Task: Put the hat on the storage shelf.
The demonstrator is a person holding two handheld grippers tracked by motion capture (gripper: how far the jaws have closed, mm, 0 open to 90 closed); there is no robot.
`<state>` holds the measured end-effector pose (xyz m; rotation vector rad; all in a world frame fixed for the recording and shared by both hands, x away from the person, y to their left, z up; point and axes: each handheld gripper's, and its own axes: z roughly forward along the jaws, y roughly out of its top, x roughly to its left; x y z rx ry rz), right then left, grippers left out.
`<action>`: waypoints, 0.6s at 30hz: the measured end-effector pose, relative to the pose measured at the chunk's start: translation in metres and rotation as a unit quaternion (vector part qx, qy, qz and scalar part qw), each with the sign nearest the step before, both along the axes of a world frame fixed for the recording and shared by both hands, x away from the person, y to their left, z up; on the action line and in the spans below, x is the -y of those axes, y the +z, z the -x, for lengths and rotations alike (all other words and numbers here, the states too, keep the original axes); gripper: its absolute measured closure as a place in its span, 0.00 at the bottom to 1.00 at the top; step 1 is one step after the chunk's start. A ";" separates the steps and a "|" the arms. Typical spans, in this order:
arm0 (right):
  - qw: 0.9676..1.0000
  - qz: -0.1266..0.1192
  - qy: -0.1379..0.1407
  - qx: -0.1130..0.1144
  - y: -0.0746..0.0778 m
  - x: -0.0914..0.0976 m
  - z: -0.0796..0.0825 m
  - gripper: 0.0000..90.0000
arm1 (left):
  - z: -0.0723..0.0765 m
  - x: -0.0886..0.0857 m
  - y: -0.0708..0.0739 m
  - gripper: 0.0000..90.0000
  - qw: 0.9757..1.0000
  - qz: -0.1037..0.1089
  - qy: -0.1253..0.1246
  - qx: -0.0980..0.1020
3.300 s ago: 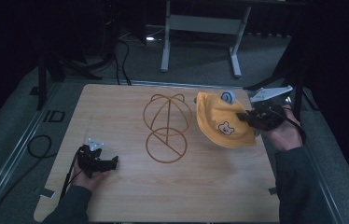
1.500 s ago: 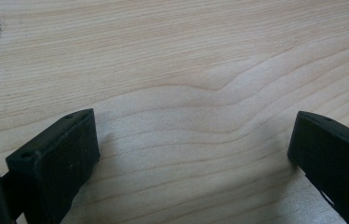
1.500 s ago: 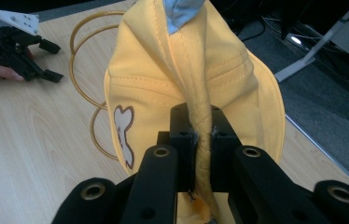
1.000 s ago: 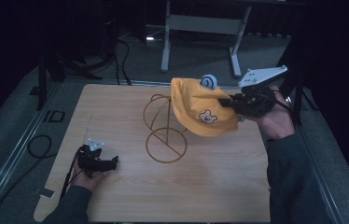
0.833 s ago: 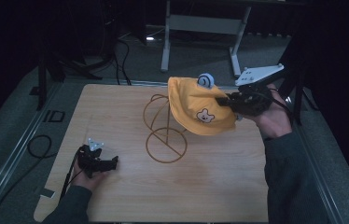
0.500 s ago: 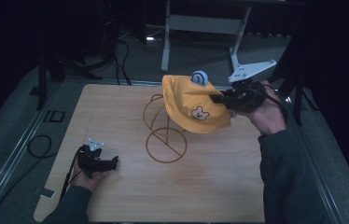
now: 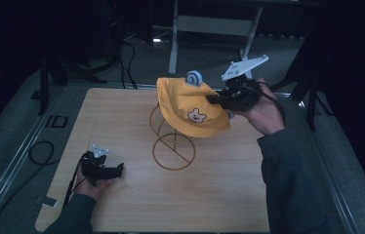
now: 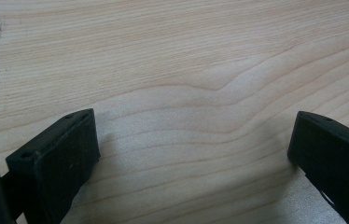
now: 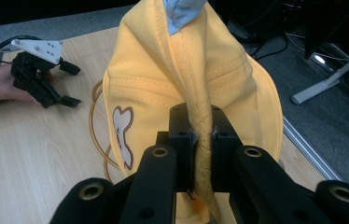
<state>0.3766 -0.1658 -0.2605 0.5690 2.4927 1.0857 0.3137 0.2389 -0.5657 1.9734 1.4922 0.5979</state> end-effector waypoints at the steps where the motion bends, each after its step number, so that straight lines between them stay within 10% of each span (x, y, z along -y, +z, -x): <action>1: 1.000 0.001 0.001 0.000 0.000 -0.003 -0.001 0.92 | 0.000 0.000 0.000 0.02 1.000 0.000 0.000 0.000; 18: 0.999 0.022 0.011 -0.029 -0.005 -0.053 -0.023 0.91 | 0.000 0.000 0.000 0.02 1.000 -0.001 -0.001 -0.001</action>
